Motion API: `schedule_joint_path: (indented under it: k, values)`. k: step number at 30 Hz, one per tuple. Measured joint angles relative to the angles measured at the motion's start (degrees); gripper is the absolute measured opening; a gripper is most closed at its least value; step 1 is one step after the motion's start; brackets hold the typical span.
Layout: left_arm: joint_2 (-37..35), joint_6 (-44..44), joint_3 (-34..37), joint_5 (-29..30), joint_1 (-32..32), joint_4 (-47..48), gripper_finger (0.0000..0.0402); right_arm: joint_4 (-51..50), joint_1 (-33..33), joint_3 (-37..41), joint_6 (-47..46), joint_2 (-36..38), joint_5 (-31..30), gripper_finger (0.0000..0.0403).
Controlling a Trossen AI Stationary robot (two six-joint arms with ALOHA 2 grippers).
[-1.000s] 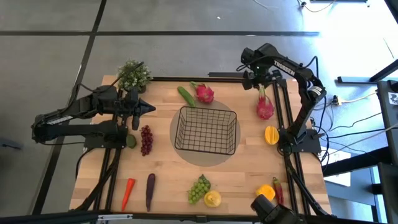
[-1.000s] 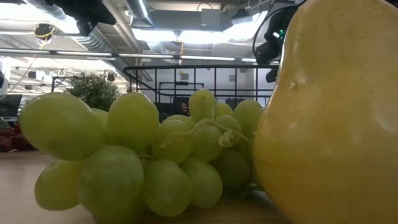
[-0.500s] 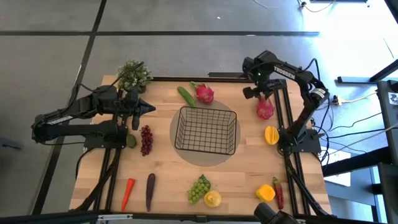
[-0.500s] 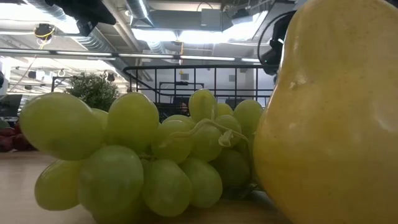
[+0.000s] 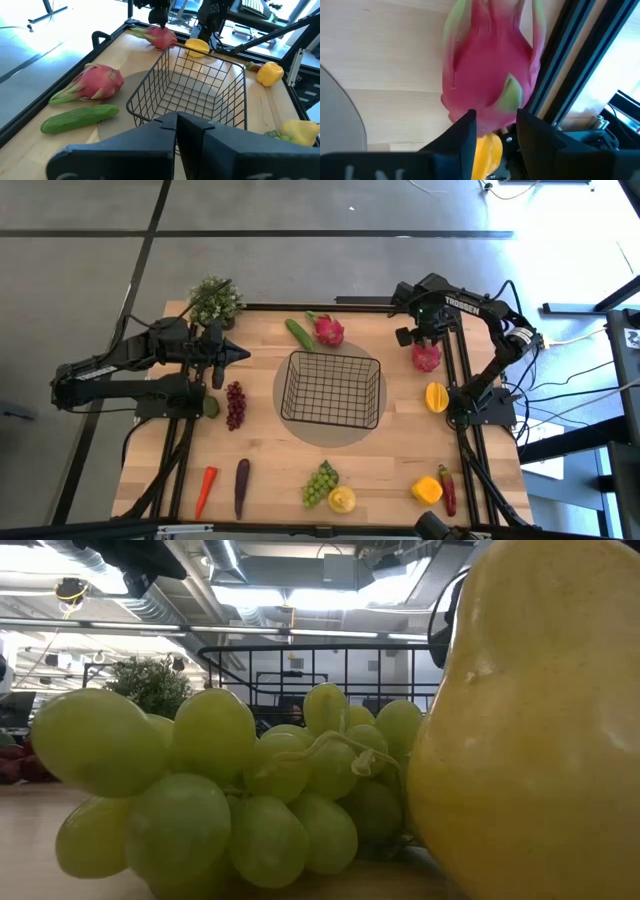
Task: Build produce basket
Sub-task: Put the right pink dragon fruit into the black wire basket
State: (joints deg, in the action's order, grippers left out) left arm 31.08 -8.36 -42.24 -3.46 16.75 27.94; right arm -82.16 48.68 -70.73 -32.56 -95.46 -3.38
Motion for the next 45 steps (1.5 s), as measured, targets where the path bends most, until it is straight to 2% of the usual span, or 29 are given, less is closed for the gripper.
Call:
schedule_joint_path:
  k: [7,18,28,32,39,45]
  values:
    - [0.0,0.0,0.0,0.0,0.0,0.0,0.0,0.3,1.1,0.0,-0.3,0.0,-3.1,0.0129]
    - [0.0,0.0,0.0,0.0,0.0,0.0,0.0,0.9,1.4,0.3,-3.1,0.0,-2.6,0.0129]
    - [0.0,0.0,0.0,0.0,0.0,0.0,0.0,4.3,1.8,5.2,-3.2,0.1,-1.4,0.0127]
    - [0.0,0.0,0.0,0.0,0.0,-0.1,0.0,5.0,1.7,5.0,-3.0,0.1,-1.4,0.0102]
    - [0.0,0.0,0.0,0.0,0.0,-0.1,0.0,5.5,1.7,4.9,-0.1,0.0,-2.3,0.0015]
    - [0.0,0.0,0.0,0.0,0.0,-0.1,0.0,5.6,-0.2,4.2,3.3,0.0,-3.7,0.0003]
